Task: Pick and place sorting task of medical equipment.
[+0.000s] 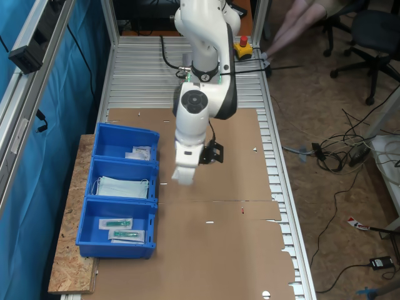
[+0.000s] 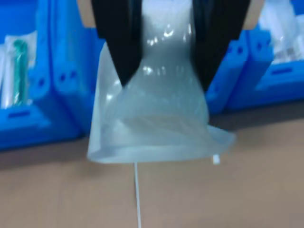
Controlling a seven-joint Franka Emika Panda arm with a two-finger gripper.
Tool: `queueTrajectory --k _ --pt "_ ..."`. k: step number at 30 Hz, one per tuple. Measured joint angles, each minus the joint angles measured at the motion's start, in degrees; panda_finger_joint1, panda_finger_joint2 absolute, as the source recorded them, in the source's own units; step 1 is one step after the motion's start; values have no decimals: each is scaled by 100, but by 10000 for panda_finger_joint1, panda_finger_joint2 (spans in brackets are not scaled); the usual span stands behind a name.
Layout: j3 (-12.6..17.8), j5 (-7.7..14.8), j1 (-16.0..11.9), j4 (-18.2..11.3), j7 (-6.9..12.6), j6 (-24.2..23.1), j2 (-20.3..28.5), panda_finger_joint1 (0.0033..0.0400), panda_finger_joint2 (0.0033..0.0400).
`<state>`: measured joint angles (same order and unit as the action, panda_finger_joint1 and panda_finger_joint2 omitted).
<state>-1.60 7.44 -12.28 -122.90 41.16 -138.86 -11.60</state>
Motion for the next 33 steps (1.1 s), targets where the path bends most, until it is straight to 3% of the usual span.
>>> queueTrajectory --k 15,33 --pt "656 0 -905 -110 0 1322 918 71 71" --pt "992 0 -1103 -137 0 1905 1016 71 71"
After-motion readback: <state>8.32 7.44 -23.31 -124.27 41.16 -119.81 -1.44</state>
